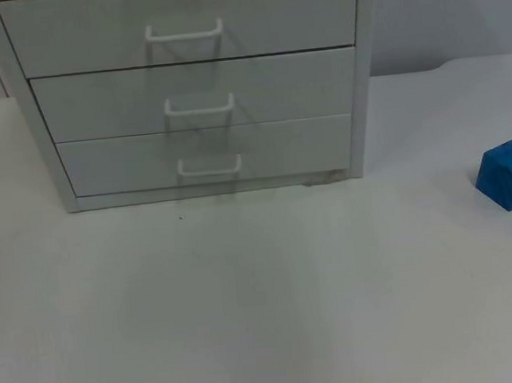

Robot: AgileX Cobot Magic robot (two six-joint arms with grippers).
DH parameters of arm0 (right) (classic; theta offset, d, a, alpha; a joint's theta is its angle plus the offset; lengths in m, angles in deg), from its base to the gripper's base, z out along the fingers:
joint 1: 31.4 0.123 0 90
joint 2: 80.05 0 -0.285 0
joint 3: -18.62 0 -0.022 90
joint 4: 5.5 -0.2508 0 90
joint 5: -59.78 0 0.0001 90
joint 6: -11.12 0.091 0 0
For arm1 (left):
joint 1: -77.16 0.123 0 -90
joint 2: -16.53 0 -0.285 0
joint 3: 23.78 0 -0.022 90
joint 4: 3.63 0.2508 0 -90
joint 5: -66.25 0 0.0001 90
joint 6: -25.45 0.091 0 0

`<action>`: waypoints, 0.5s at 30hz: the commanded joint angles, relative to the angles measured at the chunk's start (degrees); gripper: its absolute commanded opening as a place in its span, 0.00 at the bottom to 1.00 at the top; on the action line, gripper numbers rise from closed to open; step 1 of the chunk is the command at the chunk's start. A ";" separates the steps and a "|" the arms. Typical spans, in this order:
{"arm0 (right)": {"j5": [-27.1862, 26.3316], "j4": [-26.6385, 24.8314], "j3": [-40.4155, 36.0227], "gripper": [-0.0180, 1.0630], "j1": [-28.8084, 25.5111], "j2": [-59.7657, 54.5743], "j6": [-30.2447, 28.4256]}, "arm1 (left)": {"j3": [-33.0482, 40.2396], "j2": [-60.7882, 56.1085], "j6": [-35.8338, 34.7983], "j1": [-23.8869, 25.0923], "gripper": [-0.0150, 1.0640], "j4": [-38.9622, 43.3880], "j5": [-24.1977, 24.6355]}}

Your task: Open the drawer with the left hand, place the block into the drawer with the right hand, then close the drawer with the left hand.

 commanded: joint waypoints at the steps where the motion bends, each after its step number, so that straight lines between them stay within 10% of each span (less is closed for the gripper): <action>1: -0.63 0.00 0.32 0.99 -0.28 0.15 0.05 | -1.15 2.67 2.61 -1.28 0.48 -1.59 1.97; 4: -0.63 0.00 0.32 0.99 -0.28 0.15 0.05 | -3.10 10.72 9.78 -7.79 0.23 -1.72 3.17; 8: -0.64 0.82 0.32 0.99 -0.28 0.15 0.05 | -4.94 16.21 13.79 -14.00 0.17 0.28 1.20; 15: -0.64 1.04 0.32 0.99 -0.28 0.15 0.05 | -5.98 23.28 11.52 -30.24 0.55 26.89 -8.55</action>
